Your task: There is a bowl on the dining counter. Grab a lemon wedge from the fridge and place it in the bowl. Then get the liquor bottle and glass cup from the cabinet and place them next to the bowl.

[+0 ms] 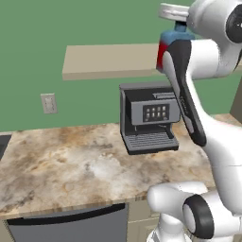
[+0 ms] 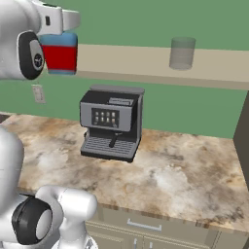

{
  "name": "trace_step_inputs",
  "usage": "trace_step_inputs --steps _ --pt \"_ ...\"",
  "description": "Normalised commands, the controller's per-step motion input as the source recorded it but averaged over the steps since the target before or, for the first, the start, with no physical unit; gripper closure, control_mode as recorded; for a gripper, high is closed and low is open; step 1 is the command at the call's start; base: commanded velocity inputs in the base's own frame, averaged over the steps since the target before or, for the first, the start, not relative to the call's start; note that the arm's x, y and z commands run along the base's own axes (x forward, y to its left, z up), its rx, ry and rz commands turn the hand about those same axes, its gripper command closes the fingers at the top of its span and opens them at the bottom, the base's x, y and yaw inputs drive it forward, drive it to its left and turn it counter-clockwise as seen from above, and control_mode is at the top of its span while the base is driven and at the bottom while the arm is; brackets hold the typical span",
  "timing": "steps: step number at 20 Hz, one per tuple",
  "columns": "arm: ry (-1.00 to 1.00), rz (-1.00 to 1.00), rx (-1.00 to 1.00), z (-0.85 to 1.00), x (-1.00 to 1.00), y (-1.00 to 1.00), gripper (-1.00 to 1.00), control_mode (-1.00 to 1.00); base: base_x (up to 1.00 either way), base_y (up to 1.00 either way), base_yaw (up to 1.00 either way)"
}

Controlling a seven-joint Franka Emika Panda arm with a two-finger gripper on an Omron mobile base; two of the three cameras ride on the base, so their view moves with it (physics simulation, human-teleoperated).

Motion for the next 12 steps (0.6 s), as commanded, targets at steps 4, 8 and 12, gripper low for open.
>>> trace_step_inputs --steps 4,8,12 --pt "-0.18 0.05 0.0 0.0 -1.0 0.0 1.0 -1.0 0.0 0.0 0.0" --pt "-0.17 0.04 0.0 0.0 -1.0 0.0 1.0 -1.0 0.0 0.0 0.0" --pt "-0.09 0.03 0.0 -0.02 -0.93 0.0 1.0 -1.0 0.0 0.0 0.0"
